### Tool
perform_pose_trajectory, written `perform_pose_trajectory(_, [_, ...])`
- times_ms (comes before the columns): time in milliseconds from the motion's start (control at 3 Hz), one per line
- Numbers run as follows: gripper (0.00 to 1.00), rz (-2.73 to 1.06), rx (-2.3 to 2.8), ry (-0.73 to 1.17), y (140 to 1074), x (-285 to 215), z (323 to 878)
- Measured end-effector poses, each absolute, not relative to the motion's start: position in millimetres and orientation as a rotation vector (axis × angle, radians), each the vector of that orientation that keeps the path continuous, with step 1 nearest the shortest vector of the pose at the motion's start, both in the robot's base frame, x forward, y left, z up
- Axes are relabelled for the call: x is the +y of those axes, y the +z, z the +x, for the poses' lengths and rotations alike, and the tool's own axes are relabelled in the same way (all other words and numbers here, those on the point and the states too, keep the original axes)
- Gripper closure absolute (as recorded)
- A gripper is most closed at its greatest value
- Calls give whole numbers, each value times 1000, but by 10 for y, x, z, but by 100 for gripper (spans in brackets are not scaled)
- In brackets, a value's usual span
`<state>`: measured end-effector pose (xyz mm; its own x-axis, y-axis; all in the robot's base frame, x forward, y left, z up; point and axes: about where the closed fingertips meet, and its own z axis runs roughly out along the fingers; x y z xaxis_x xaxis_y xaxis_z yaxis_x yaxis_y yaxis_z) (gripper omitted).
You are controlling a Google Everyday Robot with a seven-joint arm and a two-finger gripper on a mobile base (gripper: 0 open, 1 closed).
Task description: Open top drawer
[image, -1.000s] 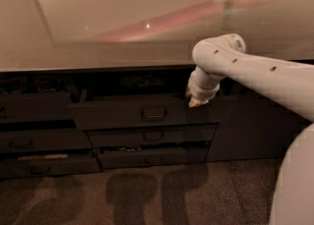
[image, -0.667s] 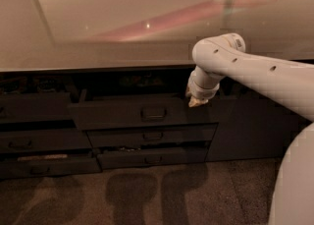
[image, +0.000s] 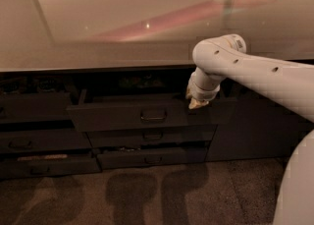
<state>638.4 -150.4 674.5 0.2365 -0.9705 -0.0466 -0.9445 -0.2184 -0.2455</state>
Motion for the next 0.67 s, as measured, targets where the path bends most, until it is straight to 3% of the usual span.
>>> perform_pose_trajectory(667, [100, -2295, 1801, -165, 6747, -1501, 6297])
